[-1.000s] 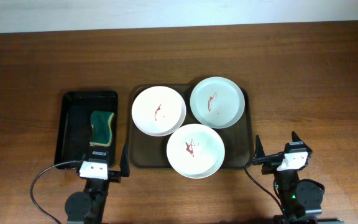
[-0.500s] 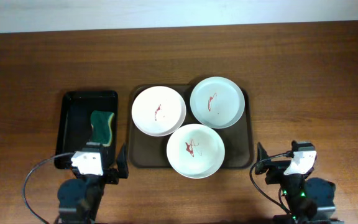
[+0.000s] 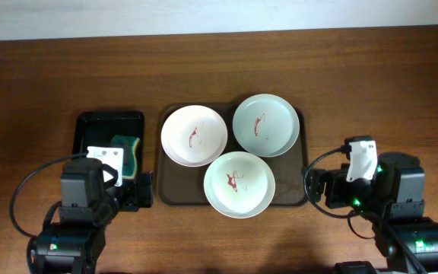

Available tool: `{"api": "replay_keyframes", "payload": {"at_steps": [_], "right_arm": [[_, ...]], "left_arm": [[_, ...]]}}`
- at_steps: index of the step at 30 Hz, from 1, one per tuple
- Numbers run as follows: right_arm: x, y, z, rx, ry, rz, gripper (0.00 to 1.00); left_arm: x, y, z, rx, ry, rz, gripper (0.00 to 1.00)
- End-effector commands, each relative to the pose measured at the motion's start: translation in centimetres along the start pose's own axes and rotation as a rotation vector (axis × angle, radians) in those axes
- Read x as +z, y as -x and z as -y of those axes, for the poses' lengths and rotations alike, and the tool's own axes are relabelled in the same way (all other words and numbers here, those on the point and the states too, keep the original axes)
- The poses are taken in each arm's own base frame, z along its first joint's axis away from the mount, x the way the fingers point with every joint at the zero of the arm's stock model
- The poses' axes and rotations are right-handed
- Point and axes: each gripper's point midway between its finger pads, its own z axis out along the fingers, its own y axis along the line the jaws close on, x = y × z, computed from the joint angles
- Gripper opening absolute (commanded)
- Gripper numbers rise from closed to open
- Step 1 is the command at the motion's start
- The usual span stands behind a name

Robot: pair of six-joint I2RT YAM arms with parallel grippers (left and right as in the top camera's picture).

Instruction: Clean dirty plates on tray and stack at the side

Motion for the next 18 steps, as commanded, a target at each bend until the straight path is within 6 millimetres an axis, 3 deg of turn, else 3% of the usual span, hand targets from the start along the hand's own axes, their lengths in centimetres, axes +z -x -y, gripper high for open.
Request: {"api": "replay_keyframes", "payload": {"at_steps": [1, 4, 6, 12, 18], "right_arm": [[-0.7, 1.4, -1.7, -0.009, 0.075, 0.029, 0.99], [-0.7, 1.7, -1.7, -0.013, 0.076, 0.039, 0.99], [-0.7, 1.6, -1.7, -0.012, 0.076, 0.037, 0.99], [-0.7, 1.3, -1.6, -0.007, 0.074, 0.024, 0.99], [-0.7, 1.3, -1.6, -0.007, 0.074, 0.023, 0.99]], "left_arm": [[-0.5, 1.3, 0.2, -0.008, -0.006, 0.038, 0.99], [-0.2, 4.0, -1.6, -0.008, 0.099, 0.137, 0.99], [1.1, 4.6, -3.4, -0.022, 0.192, 0.124, 0.99], [9.7, 1.1, -5.7, -0.086, 0.192, -0.161, 0.98], [14.5, -1.7, -7.4, -0.15, 0.17, -0.298, 0.95]]}}
